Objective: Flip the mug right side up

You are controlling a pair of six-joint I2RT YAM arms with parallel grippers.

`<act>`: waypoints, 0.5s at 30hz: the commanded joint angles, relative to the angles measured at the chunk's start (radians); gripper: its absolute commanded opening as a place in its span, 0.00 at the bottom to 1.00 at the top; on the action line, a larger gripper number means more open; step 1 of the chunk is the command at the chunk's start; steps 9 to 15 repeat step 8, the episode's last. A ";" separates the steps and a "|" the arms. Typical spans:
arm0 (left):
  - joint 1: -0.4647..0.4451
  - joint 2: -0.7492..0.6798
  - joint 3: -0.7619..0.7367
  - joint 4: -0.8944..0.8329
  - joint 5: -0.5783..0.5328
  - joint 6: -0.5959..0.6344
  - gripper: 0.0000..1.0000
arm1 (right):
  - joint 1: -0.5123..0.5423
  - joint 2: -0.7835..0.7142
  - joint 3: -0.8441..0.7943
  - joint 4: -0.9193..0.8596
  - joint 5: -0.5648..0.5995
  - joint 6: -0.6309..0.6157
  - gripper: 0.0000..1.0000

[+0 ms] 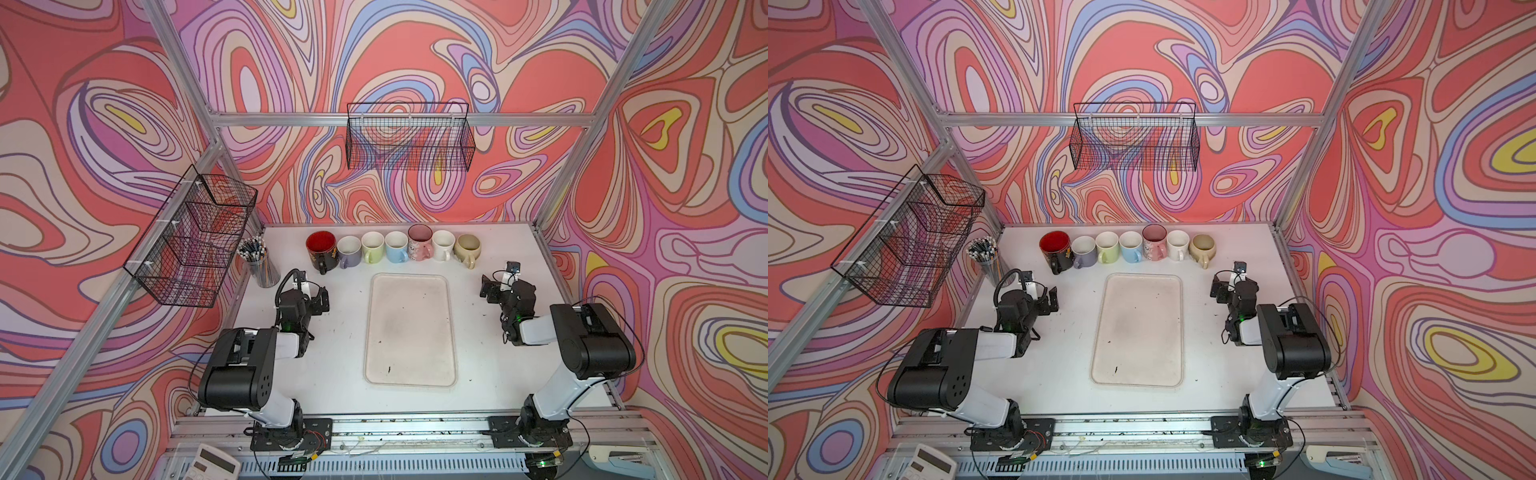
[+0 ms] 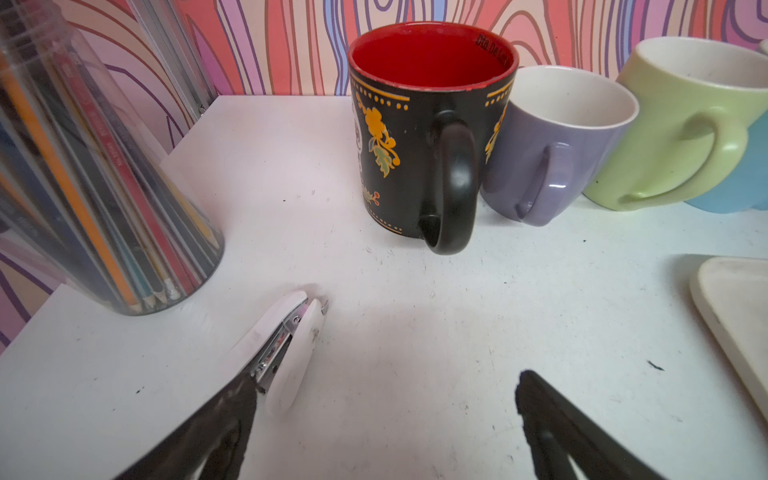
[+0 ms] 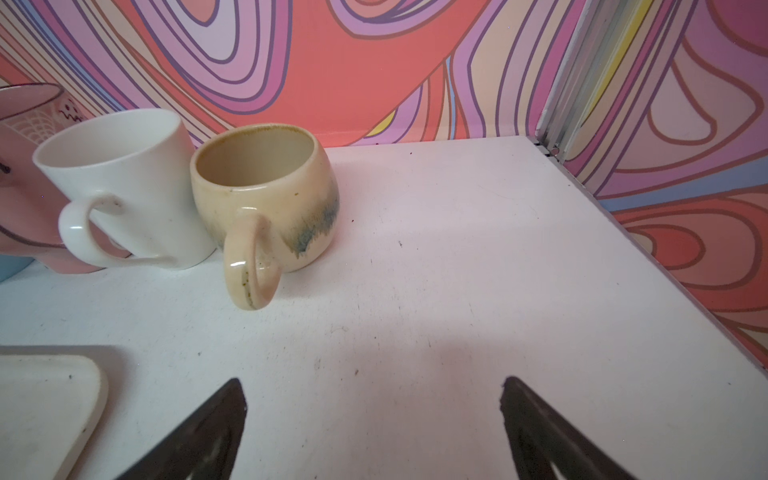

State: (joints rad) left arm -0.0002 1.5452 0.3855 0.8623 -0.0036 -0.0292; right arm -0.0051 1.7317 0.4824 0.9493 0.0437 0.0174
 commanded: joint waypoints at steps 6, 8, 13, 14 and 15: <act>0.001 -0.005 -0.007 0.018 0.008 0.011 1.00 | 0.005 -0.012 -0.004 -0.012 -0.003 0.003 0.98; 0.017 -0.006 -0.007 0.015 0.048 0.003 1.00 | 0.005 -0.012 -0.008 -0.009 -0.004 0.003 0.98; 0.017 -0.006 -0.007 0.015 0.048 0.003 1.00 | 0.005 -0.012 -0.008 -0.009 -0.004 0.003 0.98; 0.017 -0.006 -0.007 0.015 0.048 0.003 1.00 | 0.005 -0.012 -0.008 -0.009 -0.004 0.003 0.98; 0.017 -0.006 -0.007 0.015 0.048 0.003 1.00 | 0.005 -0.012 -0.008 -0.009 -0.004 0.003 0.98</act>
